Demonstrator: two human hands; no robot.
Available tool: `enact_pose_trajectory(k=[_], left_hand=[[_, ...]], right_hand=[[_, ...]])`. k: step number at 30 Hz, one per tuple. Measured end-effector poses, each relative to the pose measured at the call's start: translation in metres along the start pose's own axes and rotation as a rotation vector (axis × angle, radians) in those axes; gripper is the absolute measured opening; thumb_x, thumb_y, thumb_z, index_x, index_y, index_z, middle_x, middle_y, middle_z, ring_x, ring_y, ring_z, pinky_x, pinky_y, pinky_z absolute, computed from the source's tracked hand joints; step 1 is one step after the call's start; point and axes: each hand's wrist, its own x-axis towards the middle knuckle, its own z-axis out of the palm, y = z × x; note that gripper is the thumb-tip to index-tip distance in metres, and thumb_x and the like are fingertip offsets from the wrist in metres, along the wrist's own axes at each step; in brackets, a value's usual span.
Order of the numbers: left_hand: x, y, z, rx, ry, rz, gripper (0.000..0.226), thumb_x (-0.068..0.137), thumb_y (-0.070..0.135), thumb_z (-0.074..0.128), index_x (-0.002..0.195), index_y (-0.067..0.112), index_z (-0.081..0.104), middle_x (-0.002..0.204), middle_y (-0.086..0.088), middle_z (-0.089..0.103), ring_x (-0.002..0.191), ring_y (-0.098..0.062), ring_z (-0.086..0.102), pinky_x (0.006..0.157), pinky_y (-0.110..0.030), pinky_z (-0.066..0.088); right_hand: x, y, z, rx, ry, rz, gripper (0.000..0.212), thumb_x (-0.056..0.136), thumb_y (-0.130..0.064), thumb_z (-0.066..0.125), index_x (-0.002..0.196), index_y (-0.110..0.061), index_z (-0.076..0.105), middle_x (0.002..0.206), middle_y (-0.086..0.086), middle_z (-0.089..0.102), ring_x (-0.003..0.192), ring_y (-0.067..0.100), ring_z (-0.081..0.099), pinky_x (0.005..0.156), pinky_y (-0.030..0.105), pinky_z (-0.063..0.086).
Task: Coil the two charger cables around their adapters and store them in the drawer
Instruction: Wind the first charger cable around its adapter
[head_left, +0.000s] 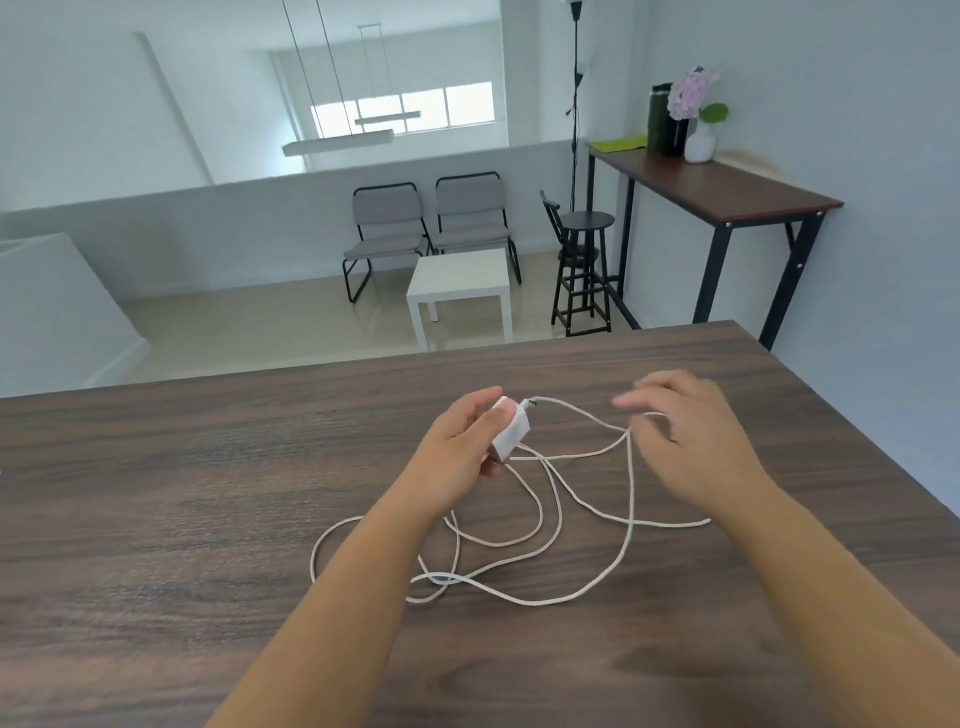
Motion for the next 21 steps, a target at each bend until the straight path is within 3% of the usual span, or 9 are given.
enact_pose_trajectory(k=[3,6,9,11,16,19,21], left_hand=[[-0.008,0.009,0.005,-0.218,-0.045,-0.003,0.031,0.1,0.035,0.048,0.126,0.02,0.056,0.097,-0.009,0.069,0.071,-0.016,0.065,0.06,-0.026,0.051],[-0.017,0.021,0.001,-0.365,-0.072,0.015,0.031,0.102,0.035,0.042,0.122,0.016,0.057,0.094,-0.017,0.073,0.071,-0.022,0.068,0.061,-0.027,0.054],[-0.026,0.031,-0.008,-0.444,-0.073,0.036,0.035,0.104,0.035,0.036,0.124,0.016,0.057,0.097,-0.02,0.073,0.075,-0.022,0.069,0.063,-0.027,0.054],[-0.03,0.037,-0.012,-0.485,-0.08,0.053,0.036,0.103,0.035,0.036,0.127,0.016,0.056,0.099,-0.02,0.073,0.075,-0.02,0.065,0.064,-0.027,0.049],[-0.032,0.051,-0.009,-0.621,-0.105,0.163,0.046,0.089,0.033,0.054,0.13,0.013,0.053,0.114,-0.023,0.068,0.076,-0.015,0.062,0.058,-0.019,0.053],[-0.028,0.061,-0.009,-0.637,-0.003,0.251,0.046,0.083,0.021,0.062,0.127,0.012,0.054,0.1,-0.011,0.072,0.074,-0.017,0.066,0.061,-0.023,0.057],[-0.025,0.07,-0.011,-0.642,0.063,0.29,0.042,0.084,0.016,0.063,0.125,0.011,0.055,0.091,-0.004,0.074,0.079,-0.019,0.067,0.062,-0.024,0.058]], right_hand=[[0.006,-0.023,0.009,0.138,-0.169,-0.021,0.037,0.094,-0.028,0.054,0.131,-0.034,0.053,0.119,-0.021,0.056,0.113,0.002,0.046,0.089,0.022,0.034],[0.008,-0.032,0.012,0.408,-0.197,0.054,0.023,0.095,-0.028,0.056,0.115,-0.038,0.062,0.086,-0.012,0.068,0.083,0.002,0.06,0.075,0.022,0.042],[0.01,-0.038,0.009,0.599,-0.157,0.05,0.016,0.094,-0.024,0.058,0.1,-0.032,0.07,0.068,0.004,0.064,0.062,0.007,0.058,0.069,0.025,0.045],[0.015,-0.042,0.007,0.648,-0.123,0.049,0.015,0.093,-0.025,0.06,0.096,-0.033,0.072,0.059,0.003,0.055,0.054,0.011,0.05,0.061,0.024,0.043],[0.029,-0.059,0.003,0.605,0.05,-0.016,0.007,0.088,-0.031,0.067,0.09,-0.032,0.074,0.064,0.007,0.052,0.056,0.01,0.041,0.053,0.018,0.035],[0.029,-0.069,0.005,0.596,0.045,-0.042,0.011,0.09,-0.03,0.064,0.096,-0.036,0.072,0.067,0.012,0.06,0.059,0.009,0.046,0.058,0.02,0.039],[0.024,-0.073,0.007,0.572,0.021,-0.073,0.02,0.093,-0.027,0.061,0.106,-0.039,0.069,0.067,-0.007,0.066,0.059,0.003,0.05,0.062,0.015,0.042]])
